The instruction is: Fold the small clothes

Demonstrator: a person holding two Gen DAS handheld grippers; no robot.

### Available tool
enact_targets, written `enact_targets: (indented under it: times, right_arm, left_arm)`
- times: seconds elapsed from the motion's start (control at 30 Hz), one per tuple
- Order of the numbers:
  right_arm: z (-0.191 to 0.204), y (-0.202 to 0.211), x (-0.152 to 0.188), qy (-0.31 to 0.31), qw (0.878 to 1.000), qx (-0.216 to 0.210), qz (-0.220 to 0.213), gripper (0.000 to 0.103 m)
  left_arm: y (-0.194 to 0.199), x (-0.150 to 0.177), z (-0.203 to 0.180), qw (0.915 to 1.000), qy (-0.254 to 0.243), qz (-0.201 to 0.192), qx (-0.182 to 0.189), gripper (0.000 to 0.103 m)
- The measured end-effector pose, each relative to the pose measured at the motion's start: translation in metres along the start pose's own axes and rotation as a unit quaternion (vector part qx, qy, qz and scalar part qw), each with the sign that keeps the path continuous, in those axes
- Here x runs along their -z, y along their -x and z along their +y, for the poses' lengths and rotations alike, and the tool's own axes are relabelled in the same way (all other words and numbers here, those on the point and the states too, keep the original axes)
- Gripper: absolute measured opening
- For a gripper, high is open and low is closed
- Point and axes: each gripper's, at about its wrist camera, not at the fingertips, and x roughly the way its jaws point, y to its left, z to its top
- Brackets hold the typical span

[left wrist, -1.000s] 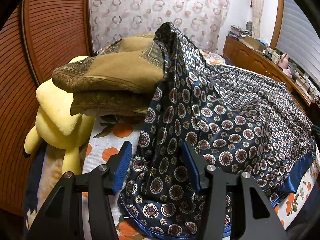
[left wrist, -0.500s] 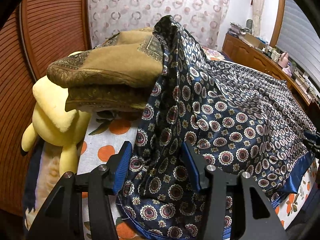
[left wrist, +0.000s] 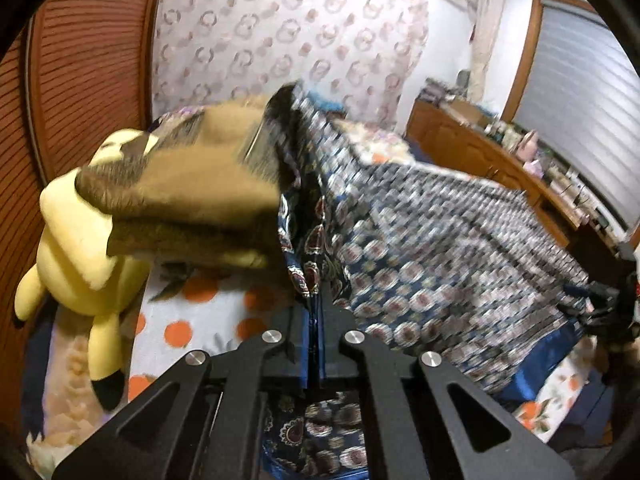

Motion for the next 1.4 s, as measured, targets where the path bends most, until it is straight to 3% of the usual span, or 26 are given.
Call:
enact_targets:
  times: [0.3, 0.53, 0.7, 0.83, 0.93, 1.03, 1.1, 1.17, 1.2, 1.27, 1.4]
  right_arm:
    - [-0.029, 0.033, 0.01, -0.045, 0.998, -0.011, -0.034, 0.076]
    - [-0.05, 0.068, 0.017, -0.066, 0.996, 0.002, -0.065, 0.076]
    - [-0.062, 0.086, 0.024, -0.076, 0.994, 0.009, -0.083, 0.076]
    - [-0.072, 0.099, 0.03, -0.083, 0.992, 0.012, -0.094, 0.076]
    - [-0.079, 0.105, 0.035, -0.09, 0.991, 0.01, -0.1, 0.076]
    - [-0.079, 0.099, 0.038, -0.096, 0.99, 0.01, -0.099, 0.076]
    - [-0.079, 0.096, 0.038, -0.095, 0.991, 0.011, -0.097, 0.076]
    - [-0.08, 0.094, 0.037, -0.095, 0.991, 0.012, -0.096, 0.076]
    - [-0.08, 0.093, 0.033, -0.095, 0.991, 0.012, -0.095, 0.076]
    - [-0.079, 0.092, 0.029, -0.094, 0.991, 0.011, -0.095, 0.076]
    - [-0.076, 0.093, 0.025, -0.086, 0.992, 0.007, -0.095, 0.076]
  left_arm:
    - [0.019, -0.049, -0.078, 0.9933, -0.067, -0.045, 0.083, 0.003]
    - [0.009, -0.085, -0.163, 0.9777, -0.124, -0.045, 0.163, 0.003]
    - [0.001, -0.102, -0.215, 0.9675, -0.154, -0.04, 0.197, 0.003]
    - [0.007, -0.109, -0.251, 0.9554, -0.176, -0.033, 0.235, 0.003]
    - [0.007, -0.105, -0.27, 0.9448, -0.189, -0.007, 0.268, 0.003]
    - [-0.007, -0.095, -0.274, 0.9442, -0.204, 0.027, 0.257, 0.013]
    - [-0.016, -0.087, -0.272, 0.9489, -0.215, 0.031, 0.229, 0.027]
    - [-0.022, -0.081, -0.266, 0.9519, -0.217, 0.035, 0.214, 0.051]
    - [-0.024, -0.079, -0.265, 0.952, -0.216, 0.038, 0.213, 0.053]
    - [-0.025, -0.077, -0.258, 0.9543, -0.212, 0.038, 0.207, 0.07]
    - [-0.02, -0.072, -0.247, 0.9602, -0.203, 0.02, 0.191, 0.075]
